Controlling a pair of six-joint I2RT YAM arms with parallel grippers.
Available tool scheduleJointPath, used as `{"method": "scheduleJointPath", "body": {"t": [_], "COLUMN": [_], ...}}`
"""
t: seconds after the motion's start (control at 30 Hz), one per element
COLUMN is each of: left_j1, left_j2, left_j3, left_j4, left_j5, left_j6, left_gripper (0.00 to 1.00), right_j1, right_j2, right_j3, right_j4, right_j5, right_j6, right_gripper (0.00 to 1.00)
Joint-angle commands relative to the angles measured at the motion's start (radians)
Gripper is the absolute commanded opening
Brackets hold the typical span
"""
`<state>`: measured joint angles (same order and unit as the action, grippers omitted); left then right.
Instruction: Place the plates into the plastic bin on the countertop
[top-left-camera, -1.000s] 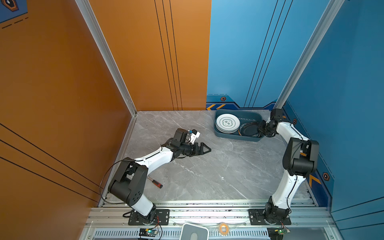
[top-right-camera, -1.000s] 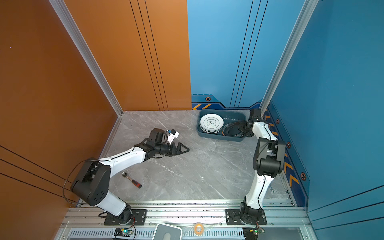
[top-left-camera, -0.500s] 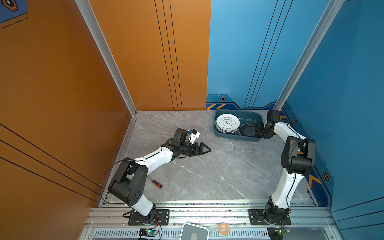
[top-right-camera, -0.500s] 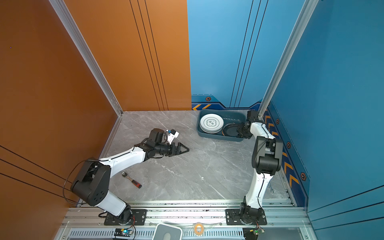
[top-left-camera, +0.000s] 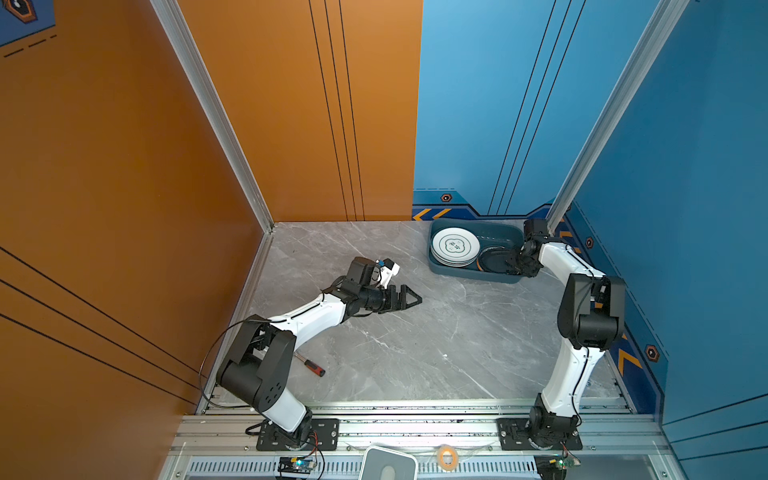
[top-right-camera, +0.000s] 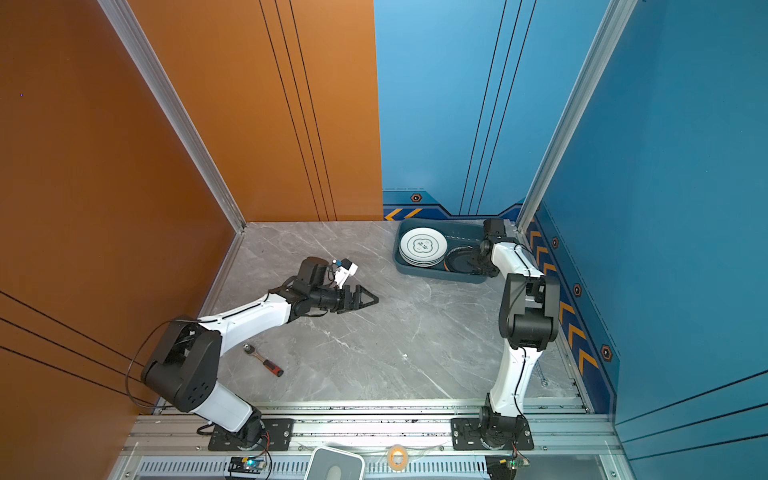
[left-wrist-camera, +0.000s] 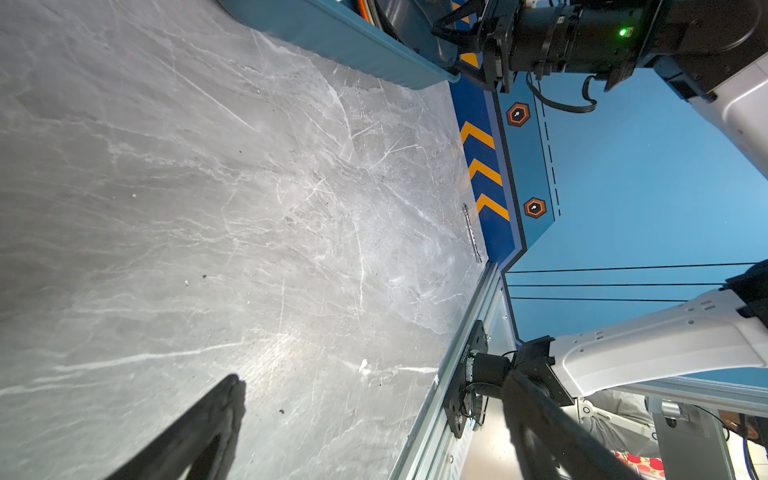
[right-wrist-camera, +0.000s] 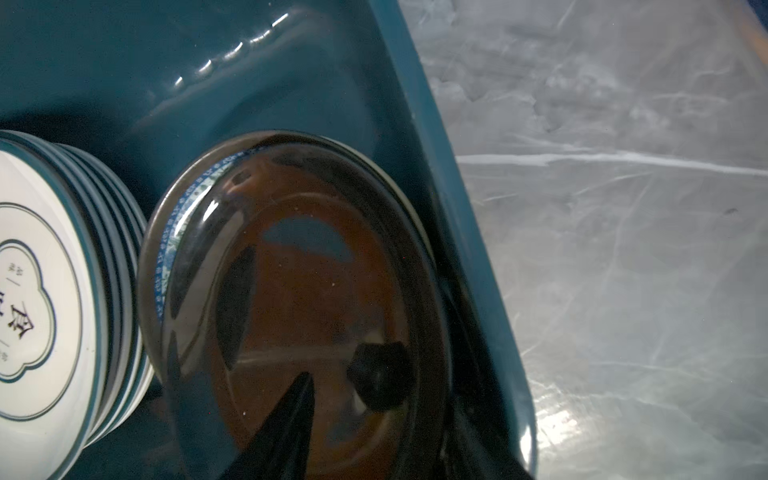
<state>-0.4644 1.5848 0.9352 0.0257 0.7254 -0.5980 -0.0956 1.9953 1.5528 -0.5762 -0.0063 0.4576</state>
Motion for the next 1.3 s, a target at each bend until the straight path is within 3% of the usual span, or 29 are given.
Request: {"method": "scheduleJointPath", "body": {"t": [0.0,0.23,0.4,0.5,0.63,0.8,0.93,1.03,1.1,1.17,1.27], "left_j1": [0.013,0.017,0.037,0.061,0.082,0.075,0.082,0.097,0.11,0.126,0.189], "left_j2": [-0.019,-0.033,-0.086,-0.157,-0.309,-0.542,-0.703,-0.737,-0.721,-0.699,-0.628], "left_j3": [-0.023,-0.034,-0.061,-0.086,-0.154,-0.31,-0.48,-0.627,-0.671,-0.676,-0.74], "left_j4": [-0.013,-0.014,-0.03,-0.079,-0.087,-0.003,0.154,0.39,0.442,0.456,0.626], "left_j5": [-0.016,-0.024,-0.092,-0.233,-0.535,-0.974,-1.235,-1.288,-1.31,-1.304,-1.248], "left_j6": [0.015,0.012,0.022,0.062,0.133,0.252,0.383,0.531,0.566,0.6,0.624], "left_gripper": [0.98,0.98,0.98,0.98,0.98,0.98,0.98,0.98,0.98,0.98,0.98], "right_j1": [0.008,0.013,0.023,0.045,0.103,0.205,0.201,0.192,0.164,0.126,0.081], "right_j2": [-0.076,-0.118,-0.257,-0.402,-0.546,-0.726,-0.864,-0.974,-1.018,-1.023,-0.967], "right_j3": [0.006,-0.013,-0.12,-0.258,-0.385,-0.597,-0.809,-1.02,-1.127,-1.184,-1.24], "right_j4": [-0.088,-0.111,-0.053,0.062,0.13,0.25,0.413,0.656,0.798,0.87,0.989], "right_j5": [0.112,0.185,0.237,0.221,0.28,0.449,0.472,0.473,0.397,0.334,0.276], "right_j6": [-0.037,-0.067,-0.071,-0.085,-0.109,-0.176,-0.201,-0.228,-0.244,-0.218,-0.205], "right_gripper": [0.54,0.57,0.56,0.57,0.6,0.62,0.62,0.66,0.67,0.68,0.68]}}
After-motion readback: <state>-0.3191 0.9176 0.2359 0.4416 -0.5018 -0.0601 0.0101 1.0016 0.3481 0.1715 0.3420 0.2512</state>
